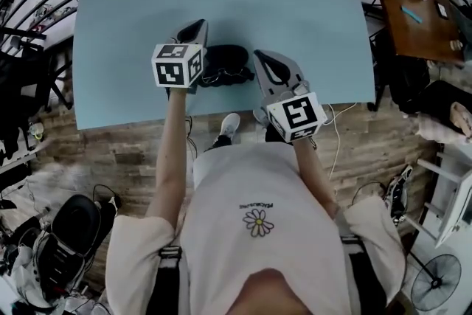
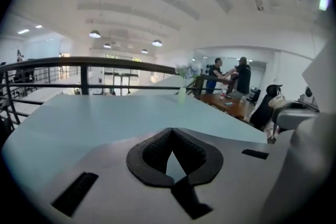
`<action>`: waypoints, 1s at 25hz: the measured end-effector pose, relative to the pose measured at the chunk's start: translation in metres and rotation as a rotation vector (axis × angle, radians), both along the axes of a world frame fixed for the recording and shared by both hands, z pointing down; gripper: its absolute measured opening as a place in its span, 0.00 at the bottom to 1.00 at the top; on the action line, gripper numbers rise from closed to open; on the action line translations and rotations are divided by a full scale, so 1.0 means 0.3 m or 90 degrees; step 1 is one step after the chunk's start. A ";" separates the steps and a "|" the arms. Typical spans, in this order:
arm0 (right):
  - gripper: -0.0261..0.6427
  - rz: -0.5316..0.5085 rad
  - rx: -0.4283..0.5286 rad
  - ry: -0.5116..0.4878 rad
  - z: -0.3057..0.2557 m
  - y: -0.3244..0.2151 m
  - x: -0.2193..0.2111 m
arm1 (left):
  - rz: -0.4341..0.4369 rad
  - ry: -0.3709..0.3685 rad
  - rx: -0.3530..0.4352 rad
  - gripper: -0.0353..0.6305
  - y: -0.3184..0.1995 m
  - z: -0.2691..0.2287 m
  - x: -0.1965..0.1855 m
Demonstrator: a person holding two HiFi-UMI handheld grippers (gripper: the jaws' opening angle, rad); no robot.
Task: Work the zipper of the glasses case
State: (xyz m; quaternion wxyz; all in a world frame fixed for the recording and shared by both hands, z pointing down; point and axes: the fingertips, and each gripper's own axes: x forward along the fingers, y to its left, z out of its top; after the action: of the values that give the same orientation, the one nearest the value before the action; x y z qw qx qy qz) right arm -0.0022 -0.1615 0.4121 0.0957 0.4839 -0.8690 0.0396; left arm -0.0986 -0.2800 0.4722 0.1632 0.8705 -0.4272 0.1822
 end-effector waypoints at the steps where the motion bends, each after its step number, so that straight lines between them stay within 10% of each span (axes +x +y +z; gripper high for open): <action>1: 0.05 -0.017 -0.015 0.006 0.031 0.012 -0.028 | 0.017 -0.007 -0.022 0.07 -0.005 0.038 0.006; 7: 0.05 -0.101 -0.102 0.042 0.204 0.086 -0.124 | 0.127 -0.100 -0.173 0.07 0.016 0.248 0.046; 25: 0.05 -0.161 -0.225 0.127 0.456 0.138 -0.204 | 0.171 -0.129 -0.284 0.07 0.046 0.389 0.036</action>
State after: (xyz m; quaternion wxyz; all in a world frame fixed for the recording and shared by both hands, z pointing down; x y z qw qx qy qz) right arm -0.0634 -0.1200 0.5490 0.2684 0.3487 -0.8884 0.1308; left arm -0.0877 -0.2661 0.5890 0.2816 0.8391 -0.2716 0.3779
